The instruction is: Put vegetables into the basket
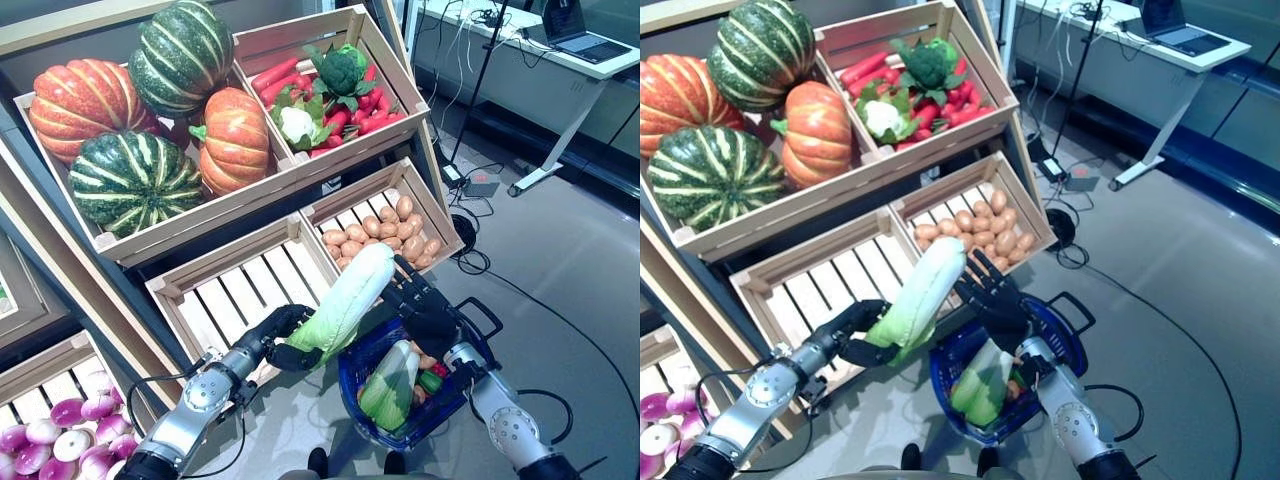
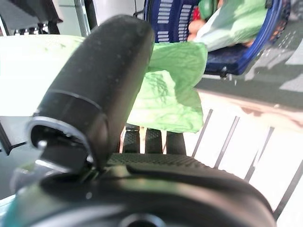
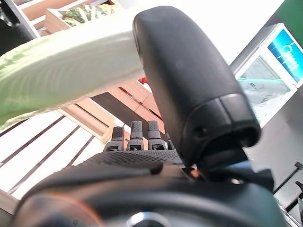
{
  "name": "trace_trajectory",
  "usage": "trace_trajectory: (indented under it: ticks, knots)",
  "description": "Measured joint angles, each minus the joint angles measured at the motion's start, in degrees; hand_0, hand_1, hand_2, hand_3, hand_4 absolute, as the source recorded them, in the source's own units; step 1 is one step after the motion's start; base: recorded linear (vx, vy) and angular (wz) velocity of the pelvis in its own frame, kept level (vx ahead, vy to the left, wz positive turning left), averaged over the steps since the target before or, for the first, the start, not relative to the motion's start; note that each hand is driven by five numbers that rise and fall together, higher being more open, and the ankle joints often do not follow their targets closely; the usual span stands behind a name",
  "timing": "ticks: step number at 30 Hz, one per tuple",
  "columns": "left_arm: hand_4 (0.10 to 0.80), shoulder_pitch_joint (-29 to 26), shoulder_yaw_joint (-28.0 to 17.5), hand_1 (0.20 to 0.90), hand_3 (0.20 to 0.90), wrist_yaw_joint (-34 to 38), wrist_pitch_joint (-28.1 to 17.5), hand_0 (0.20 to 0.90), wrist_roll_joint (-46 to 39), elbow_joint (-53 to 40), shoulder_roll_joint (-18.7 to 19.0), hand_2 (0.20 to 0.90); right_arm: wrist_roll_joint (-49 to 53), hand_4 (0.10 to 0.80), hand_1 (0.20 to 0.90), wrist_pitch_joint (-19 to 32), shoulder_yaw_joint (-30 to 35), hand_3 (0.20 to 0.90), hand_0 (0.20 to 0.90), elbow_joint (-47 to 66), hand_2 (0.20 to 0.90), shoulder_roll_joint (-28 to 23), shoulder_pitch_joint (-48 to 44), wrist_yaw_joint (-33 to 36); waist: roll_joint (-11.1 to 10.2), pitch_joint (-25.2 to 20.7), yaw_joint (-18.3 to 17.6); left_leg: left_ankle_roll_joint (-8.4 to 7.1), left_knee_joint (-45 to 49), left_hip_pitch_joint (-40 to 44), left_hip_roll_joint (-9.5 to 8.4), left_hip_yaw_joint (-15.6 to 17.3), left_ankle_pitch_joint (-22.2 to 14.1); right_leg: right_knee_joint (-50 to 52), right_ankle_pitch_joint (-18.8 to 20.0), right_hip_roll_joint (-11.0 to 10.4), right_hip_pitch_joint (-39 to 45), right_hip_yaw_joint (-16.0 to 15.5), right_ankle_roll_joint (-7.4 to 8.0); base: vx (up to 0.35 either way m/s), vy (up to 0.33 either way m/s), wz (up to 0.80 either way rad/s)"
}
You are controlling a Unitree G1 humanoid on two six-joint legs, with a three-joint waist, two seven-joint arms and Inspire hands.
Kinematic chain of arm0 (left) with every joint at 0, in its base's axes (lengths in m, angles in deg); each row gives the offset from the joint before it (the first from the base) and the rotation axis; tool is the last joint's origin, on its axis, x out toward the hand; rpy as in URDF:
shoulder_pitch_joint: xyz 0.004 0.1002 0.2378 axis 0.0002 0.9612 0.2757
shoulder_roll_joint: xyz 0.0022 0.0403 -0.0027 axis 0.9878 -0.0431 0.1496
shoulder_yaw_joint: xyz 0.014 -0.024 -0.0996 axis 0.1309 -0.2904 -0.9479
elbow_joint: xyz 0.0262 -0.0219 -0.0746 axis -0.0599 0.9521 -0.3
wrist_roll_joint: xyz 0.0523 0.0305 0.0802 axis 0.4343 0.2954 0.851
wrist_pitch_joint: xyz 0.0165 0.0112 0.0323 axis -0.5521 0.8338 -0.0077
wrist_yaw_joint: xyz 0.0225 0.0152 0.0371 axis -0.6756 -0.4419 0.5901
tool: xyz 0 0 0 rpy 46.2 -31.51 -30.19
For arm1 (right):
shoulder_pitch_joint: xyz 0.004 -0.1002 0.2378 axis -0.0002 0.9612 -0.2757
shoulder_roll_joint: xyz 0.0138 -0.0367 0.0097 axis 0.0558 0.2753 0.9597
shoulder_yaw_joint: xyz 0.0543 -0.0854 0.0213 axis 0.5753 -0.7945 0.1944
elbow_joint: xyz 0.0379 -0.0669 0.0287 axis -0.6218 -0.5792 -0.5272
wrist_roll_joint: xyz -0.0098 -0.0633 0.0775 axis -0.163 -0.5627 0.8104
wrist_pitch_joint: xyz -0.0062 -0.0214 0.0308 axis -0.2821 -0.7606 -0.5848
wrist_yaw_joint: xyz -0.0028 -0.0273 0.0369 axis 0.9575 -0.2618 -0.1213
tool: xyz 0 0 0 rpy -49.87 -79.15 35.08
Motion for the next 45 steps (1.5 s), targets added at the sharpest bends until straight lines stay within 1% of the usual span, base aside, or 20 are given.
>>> trace_trajectory:
  ticks: [4,7,11,13,20,23,27,32,35,37,39,43,44,45]
  knots:
    - [0.400,-0.26,1.06,0.300,0.300,-4.66,1.19,0.300,-2.95,0.01,0.77,0.300,0.06,0.800,0.900,-1.27,-1.51,0.900,0.900,0.00,0.900,-1.85,-1.58,-4.60,-0.20,-0.24,-0.01,0.00,0.00,-0.01,0.00,-0.02,0.00,0.00,0.00,0.00,0.01,-0.02,0.00,0.000,0.000,0.00]
    - [0.400,-0.65,2.63,0.300,0.300,-7.67,1.66,0.300,-4.52,0.06,0.97,0.300,0.04,0.800,0.900,-2.38,-2.20,0.900,0.900,0.00,0.900,-2.09,-3.20,-8.52,-0.26,-0.34,0.09,0.01,0.00,0.00,-0.03,-0.08,0.01,0.00,0.01,-0.03,0.05,-0.07,0.01,0.000,0.000,0.00]
    - [0.400,-1.67,4.48,0.300,0.300,-10.06,1.65,0.300,-4.61,0.16,0.96,0.300,0.05,0.800,0.900,-4.19,-2.79,0.900,0.900,0.00,0.900,-2.61,-4.82,-12.90,-0.35,-0.63,0.24,0.02,0.00,0.09,-0.04,-0.20,0.02,0.00,0.00,-0.03,0.18,-0.11,0.01,0.000,0.000,0.00]
    - [0.400,-1.96,4.56,0.300,0.300,-10.59,1.65,0.300,-4.66,0.16,0.97,0.300,0.05,0.800,0.900,-4.85,-3.69,0.900,0.900,0.01,0.900,-3.16,-5.09,-14.78,-0.32,-0.71,0.41,0.02,0.00,0.19,-0.04,-0.22,0.02,0.00,0.00,-0.03,0.26,-0.11,0.01,0.000,0.000,0.00]
    - [0.400,-2.27,4.74,0.300,0.300,-10.99,1.64,0.300,-3.82,0.15,0.98,0.300,-0.09,0.800,0.900,-7.23,-3.80,0.900,0.900,0.31,0.900,-3.42,-5.09,-16.01,0.13,-1.05,0.51,0.02,0.00,0.17,-0.04,-0.21,0.01,0.00,0.00,-0.02,0.23,-0.10,0.02,0.000,0.000,0.00]
    - [0.400,-2.32,4.82,0.300,0.300,-10.99,1.64,0.300,-3.15,0.16,1.06,0.300,-0.24,0.800,0.900,-9.24,-4.27,0.900,0.900,0.95,0.900,-4.15,-5.11,-17.79,0.11,-1.06,0.52,0.02,0.00,0.13,-0.05,-0.19,0.01,0.00,0.00,-0.03,0.19,-0.09,0.02,0.000,0.000,0.00]
    - [0.400,-2.32,4.99,0.300,0.300,-11.00,1.64,0.300,-3.14,0.22,1.56,0.300,-0.70,0.800,0.900,-9.93,-4.27,0.900,0.900,0.94,0.900,-5.13,-5.12,-17.82,0.10,-1.07,0.52,0.02,0.00,0.12,-0.05,-0.19,0.01,0.00,0.00,-0.03,0.18,-0.08,0.02,0.000,0.000,0.00]
    - [0.400,-2.31,5.00,0.300,0.300,-10.96,1.64,0.300,-1.75,0.43,1.62,0.300,-1.39,0.800,0.900,-11.45,-4.25,0.900,0.900,0.94,0.900,-5.87,-5.12,-17.94,-0.31,-1.32,0.45,0.02,0.00,0.10,-0.04,-0.16,0.01,0.00,0.00,-0.01,0.15,-0.05,0.02,0.000,0.000,0.00]
    - [0.400,-2.31,5.00,0.300,0.300,-11.07,1.63,0.300,-0.95,0.48,2.30,0.300,-3.61,0.800,0.900,-11.99,-4.22,0.900,0.900,0.91,0.900,-6.39,-5.13,-19.59,-0.72,-1.57,0.49,0.02,0.00,-0.01,-0.03,-0.16,0.01,0.00,0.00,-0.01,0.05,-0.05,0.02,0.000,0.000,0.00]
    - [0.400,-2.33,5.16,0.300,0.300,-12.41,1.57,0.300,-0.95,0.49,3.59,0.300,-7.73,0.800,0.900,-12.57,-4.32,0.900,0.900,0.92,0.900,-8.36,-5.79,-22.79,-1.02,-1.76,0.49,0.03,0.00,-0.03,-0.05,-0.16,0.01,0.00,0.00,-0.03,0.04,-0.06,0.02,0.000,0.000,0.00]
    - [0.400,-2.34,5.49,0.300,0.300,-13.74,1.56,0.300,-0.94,0.49,4.48,0.300,-10.20,0.800,0.900,-13.01,-4.41,0.900,0.900,0.91,0.900,-9.84,-6.03,-24.16,-1.20,-1.87,0.53,0.03,0.00,-0.03,-0.04,-0.18,0.01,0.00,0.00,-0.03,0.05,-0.06,0.02,0.000,0.000,0.00]
    - [0.400,-2.79,7.58,0.300,0.300,-16.62,1.51,0.300,-0.96,0.48,6.28,0.300,-12.16,0.800,0.900,-13.23,-6.23,0.900,0.900,0.91,0.900,-13.76,-6.25,-26.76,-1.24,-1.89,0.62,0.02,0.00,0.01,-0.04,-0.22,0.01,0.00,0.00,-0.03,0.10,-0.09,0.02,0.000,0.000,0.00]
    - [0.400,-2.78,7.67,0.300,0.300,-17.07,1.51,0.300,-0.96,0.48,6.31,0.300,-12.16,0.679,0.719,-13.32,-6.27,0.719,0.719,0.91,0.719,-14.00,-6.25,-27.08,-1.24,-1.89,0.62,0.02,0.00,0.02,-0.05,-0.22,0.01,0.00,0.00,-0.03,0.10,-0.09,0.02,0.000,0.000,0.00]
    - [0.400,-2.81,7.78,0.300,0.300,-17.71,1.51,0.300,-0.96,0.48,6.27,0.300,-12.16,0.400,0.300,-13.39,-6.31,0.300,0.300,0.91,0.300,-14.25,-6.26,-27.54,-1.24,-1.90,0.62,0.02,0.00,0.03,-0.05,-0.21,0.01,0.00,0.00,-0.03,0.11,-0.09,0.02,0.000,0.000,0.00]
